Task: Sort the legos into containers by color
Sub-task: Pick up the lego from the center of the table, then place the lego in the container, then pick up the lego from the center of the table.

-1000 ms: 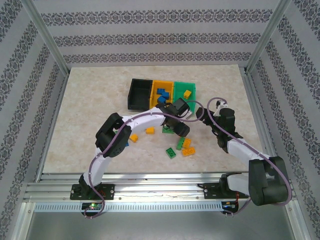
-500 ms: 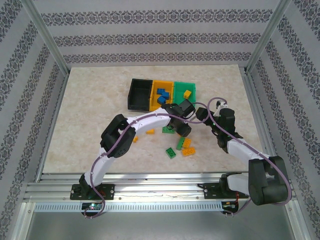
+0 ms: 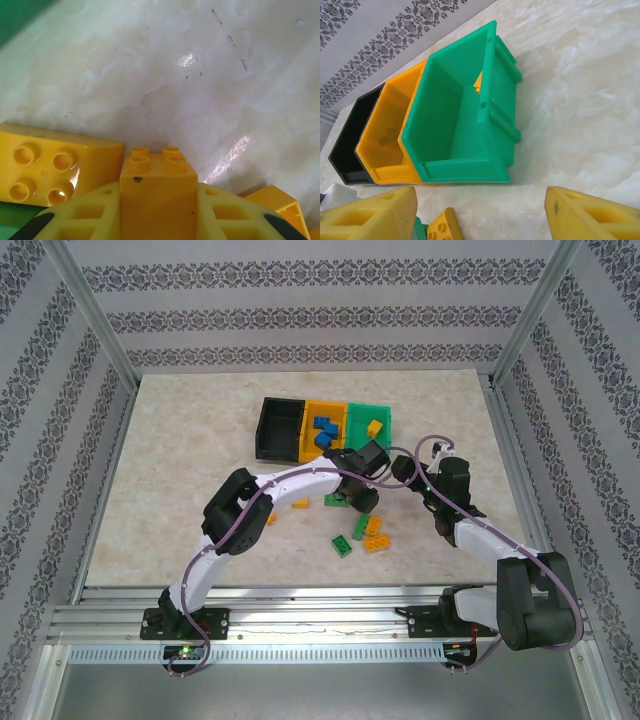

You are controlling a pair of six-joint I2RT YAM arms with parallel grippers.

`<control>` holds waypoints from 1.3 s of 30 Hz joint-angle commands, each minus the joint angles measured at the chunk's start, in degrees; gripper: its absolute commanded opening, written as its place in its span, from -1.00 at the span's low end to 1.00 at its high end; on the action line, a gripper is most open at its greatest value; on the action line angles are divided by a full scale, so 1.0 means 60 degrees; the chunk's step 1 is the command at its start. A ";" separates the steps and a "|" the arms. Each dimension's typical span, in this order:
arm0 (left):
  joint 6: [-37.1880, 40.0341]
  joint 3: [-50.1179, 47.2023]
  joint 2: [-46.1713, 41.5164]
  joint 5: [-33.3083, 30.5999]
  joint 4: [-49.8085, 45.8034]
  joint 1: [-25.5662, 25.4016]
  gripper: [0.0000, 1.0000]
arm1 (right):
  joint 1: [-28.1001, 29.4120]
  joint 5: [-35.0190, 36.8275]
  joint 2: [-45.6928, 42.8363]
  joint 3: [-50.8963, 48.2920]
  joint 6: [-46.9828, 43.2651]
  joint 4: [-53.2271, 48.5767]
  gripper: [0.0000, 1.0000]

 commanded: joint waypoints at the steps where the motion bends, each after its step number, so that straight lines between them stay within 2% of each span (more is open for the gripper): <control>1: 0.0009 0.0068 -0.0701 -0.0013 0.0196 0.0058 -0.42 | -0.0094 -0.0159 0.0028 -0.0077 0.0121 0.0340 0.37; 6: 0.0046 0.1474 -0.0459 0.0016 -0.0314 0.0719 -0.41 | -0.0092 -0.0130 -0.0047 -0.0115 0.0118 0.0329 0.37; 15: 0.0249 0.6799 0.1992 -0.0495 -0.2335 0.1502 -0.39 | -0.0096 -0.0170 -0.0063 -0.0112 0.0153 0.0351 0.37; 17: 0.0195 0.7298 0.2359 -0.0422 -0.2349 0.1612 -0.23 | -0.0103 -0.0175 -0.0056 -0.0108 0.0172 0.0351 0.37; 19: 0.0056 0.7418 0.2478 -0.0369 -0.2320 0.1683 0.14 | -0.0107 -0.0218 -0.0021 -0.0116 0.0190 0.0376 0.37; 21: 0.0003 0.7351 0.2467 -0.0331 -0.2377 0.1690 0.21 | -0.0103 -0.0277 0.0019 -0.0108 0.0205 0.0418 0.37; 26: 0.0002 0.6100 0.1759 -0.0500 -0.2014 0.1690 0.23 | 0.0016 -0.0534 0.0261 0.0044 0.0182 0.0473 0.37; 33: -0.0477 0.1533 -0.1015 -0.0686 0.0997 0.1803 0.24 | 0.1121 -0.0397 0.0811 0.0669 -0.0264 0.0030 0.35; 39: -0.1505 -0.2395 -0.3217 -0.0100 0.3661 0.2247 0.22 | 0.1265 -0.0844 0.1339 0.1036 -0.0377 -0.0099 0.33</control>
